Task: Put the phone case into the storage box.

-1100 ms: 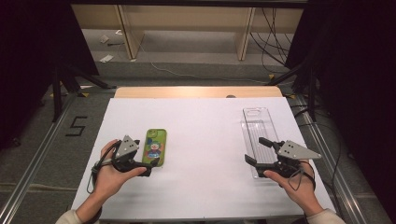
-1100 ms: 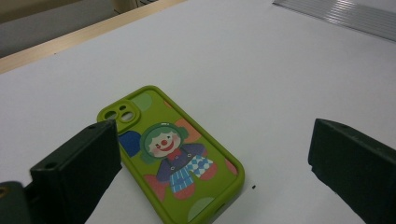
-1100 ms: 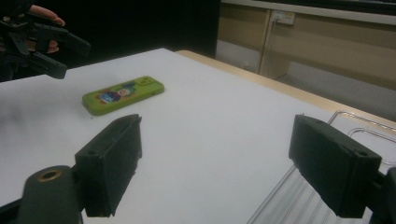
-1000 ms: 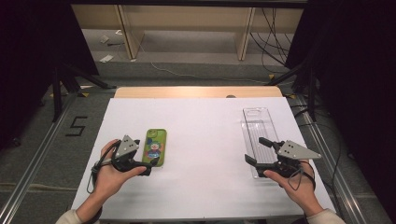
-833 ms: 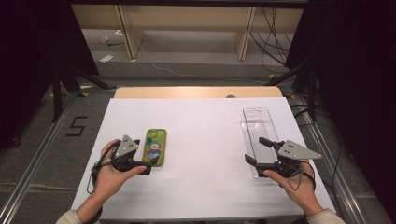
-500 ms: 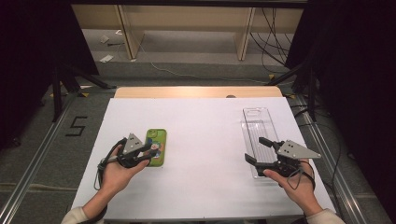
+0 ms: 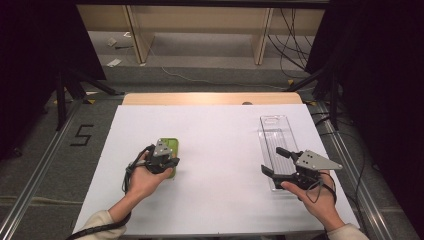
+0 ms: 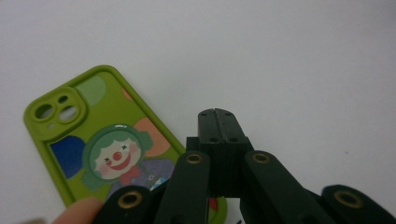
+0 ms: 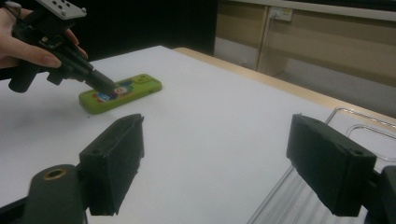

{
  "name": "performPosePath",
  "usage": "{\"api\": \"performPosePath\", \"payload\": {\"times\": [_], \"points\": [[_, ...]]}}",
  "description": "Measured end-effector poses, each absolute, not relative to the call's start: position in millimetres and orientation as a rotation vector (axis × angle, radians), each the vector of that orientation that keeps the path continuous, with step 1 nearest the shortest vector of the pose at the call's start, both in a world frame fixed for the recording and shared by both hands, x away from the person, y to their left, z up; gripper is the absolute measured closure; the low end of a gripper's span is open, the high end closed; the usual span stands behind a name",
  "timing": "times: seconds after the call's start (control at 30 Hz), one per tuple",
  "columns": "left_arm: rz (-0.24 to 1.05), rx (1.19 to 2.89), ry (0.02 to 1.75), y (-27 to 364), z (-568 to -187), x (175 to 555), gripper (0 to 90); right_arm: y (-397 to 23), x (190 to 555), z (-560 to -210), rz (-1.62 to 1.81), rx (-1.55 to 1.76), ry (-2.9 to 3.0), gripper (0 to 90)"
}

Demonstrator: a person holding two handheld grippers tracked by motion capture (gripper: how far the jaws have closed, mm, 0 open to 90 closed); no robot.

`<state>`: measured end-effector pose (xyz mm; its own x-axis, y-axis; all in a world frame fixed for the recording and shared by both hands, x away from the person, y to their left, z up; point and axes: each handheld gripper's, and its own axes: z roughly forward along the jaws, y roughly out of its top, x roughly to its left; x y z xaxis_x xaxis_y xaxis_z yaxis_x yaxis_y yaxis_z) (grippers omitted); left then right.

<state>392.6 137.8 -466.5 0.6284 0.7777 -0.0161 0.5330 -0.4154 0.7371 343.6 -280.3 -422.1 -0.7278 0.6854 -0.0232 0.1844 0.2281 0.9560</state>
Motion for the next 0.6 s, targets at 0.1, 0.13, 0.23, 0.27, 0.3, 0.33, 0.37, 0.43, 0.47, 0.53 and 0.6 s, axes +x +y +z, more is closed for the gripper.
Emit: {"api": "performPosePath", "payload": {"times": [0.1,0.13,0.23,0.27,0.3,0.33,0.37,0.43,0.47,0.53,0.6], "points": [[0.43,2.147,1.018,132,-470,393,89.9,-282,344,-422,1.512,0.803,2.059,20.1],[0.434,2.159,1.017,130,-472,393,89.9,-282,344,-422,1.512,0.805,2.059,20.1],[0.438,2.174,1.023,128,-475,395,89.9,-282,344,-422,1.514,0.804,2.062,20.2],[0.439,2.176,1.025,128,-476,396,89.9,-282,344,-422,1.514,0.804,2.062,20.2],[0.441,2.181,1.029,127,-477,397,89.9,-282,343,-422,1.512,0.803,2.065,20.3],[0.442,2.187,1.031,127,-477,397,89.9,-282,343,-422,1.512,0.803,2.065,20.4],[0.443,2.189,1.033,127,-478,397,89.9,-282,343,-422,1.512,0.803,2.065,20.4],[0.442,2.193,1.038,128,-479,398,89.9,-282,343,-422,1.512,0.804,2.065,20.5],[0.443,2.194,1.043,128,-480,398,89.9,-281,343,-422,1.511,0.802,2.067,20.6],[0.444,2.198,1.048,130,-481,399,89.9,-281,344,-423,1.511,0.803,2.069,20.6],[0.44,2.194,1.051,131,-482,400,89.9,-281,344,-423,1.51,0.803,2.069,20.7]]}}
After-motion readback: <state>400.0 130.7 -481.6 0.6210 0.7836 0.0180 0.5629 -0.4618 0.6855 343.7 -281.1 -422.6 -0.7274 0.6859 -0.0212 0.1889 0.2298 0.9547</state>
